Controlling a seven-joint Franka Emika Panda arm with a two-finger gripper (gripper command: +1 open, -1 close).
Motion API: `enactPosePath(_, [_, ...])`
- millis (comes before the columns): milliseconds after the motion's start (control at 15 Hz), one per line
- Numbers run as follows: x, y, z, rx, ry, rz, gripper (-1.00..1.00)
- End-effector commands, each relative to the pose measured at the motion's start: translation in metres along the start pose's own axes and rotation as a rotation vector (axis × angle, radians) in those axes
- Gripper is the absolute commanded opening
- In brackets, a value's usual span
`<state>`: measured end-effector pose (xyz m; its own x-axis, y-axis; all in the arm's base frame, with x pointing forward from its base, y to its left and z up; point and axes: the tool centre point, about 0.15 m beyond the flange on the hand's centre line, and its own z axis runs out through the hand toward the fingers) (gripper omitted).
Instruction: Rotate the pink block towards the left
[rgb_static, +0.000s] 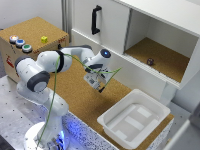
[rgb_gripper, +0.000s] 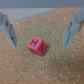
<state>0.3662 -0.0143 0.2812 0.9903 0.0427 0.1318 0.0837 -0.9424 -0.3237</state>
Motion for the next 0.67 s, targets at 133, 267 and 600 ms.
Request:
enactPosePath(133, [0.021, -0.028, 0.026, -0.112, 0.045, 0.142, 1.0])
enactPosePath(267, [0.032, -0.04, 0.037, -0.184, 0.001, 0.182, 1.0])
enactPosePath(600, [0.037, -0.056, 0.048, -0.315, -0.005, 0.3, 1.0])
